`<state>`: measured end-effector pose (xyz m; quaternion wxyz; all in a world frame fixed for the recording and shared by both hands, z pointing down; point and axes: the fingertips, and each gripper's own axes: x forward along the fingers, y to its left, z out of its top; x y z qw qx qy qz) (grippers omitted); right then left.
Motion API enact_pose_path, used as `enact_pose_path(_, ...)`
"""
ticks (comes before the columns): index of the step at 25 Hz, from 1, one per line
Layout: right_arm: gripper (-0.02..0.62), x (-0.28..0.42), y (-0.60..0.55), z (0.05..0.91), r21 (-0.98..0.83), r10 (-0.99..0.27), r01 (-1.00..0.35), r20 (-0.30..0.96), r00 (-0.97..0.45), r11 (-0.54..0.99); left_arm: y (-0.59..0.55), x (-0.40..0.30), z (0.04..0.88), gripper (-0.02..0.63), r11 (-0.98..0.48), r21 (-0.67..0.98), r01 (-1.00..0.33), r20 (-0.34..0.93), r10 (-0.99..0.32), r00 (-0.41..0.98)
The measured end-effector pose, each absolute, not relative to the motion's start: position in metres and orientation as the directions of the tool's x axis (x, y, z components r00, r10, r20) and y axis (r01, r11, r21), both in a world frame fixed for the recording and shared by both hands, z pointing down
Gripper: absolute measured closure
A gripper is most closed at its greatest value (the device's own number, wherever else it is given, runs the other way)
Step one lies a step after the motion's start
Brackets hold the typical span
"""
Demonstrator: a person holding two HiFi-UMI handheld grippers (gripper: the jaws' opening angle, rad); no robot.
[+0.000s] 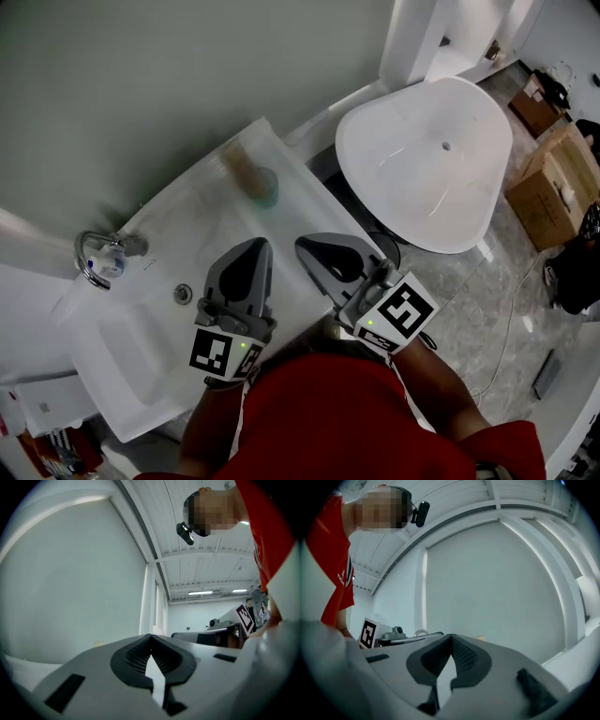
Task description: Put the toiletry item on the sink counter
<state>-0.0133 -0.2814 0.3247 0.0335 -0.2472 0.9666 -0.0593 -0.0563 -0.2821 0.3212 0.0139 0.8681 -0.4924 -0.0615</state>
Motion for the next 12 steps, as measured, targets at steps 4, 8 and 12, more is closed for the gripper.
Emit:
enact_pose_path(4,0.568,-0.0106,-0.2767,0.3237,-0.126,-0.486,-0.479,-0.034,-0.873,0.869,-0.2776,-0.0560,0.3204,0.589,-0.515,0.088,-0.853,-0.098,-0.856,0.507)
enact_pose_path(8,0.568,-0.0087,-0.2738,0.3224,-0.121,-0.489,-0.482,-0.033,-0.872,0.868,-0.2739,-0.0540,0.3180,0.589,-0.519,0.088,-0.850,-0.105,-0.853,0.511)
enact_pose_path(12,0.568,-0.0094,-0.2713,0.3225,-0.121,-0.489,-0.482,-0.031,-0.872,0.868,-0.2716,-0.0532,0.3162,0.589,-0.524,0.089,-0.847,-0.110,-0.850,0.515)
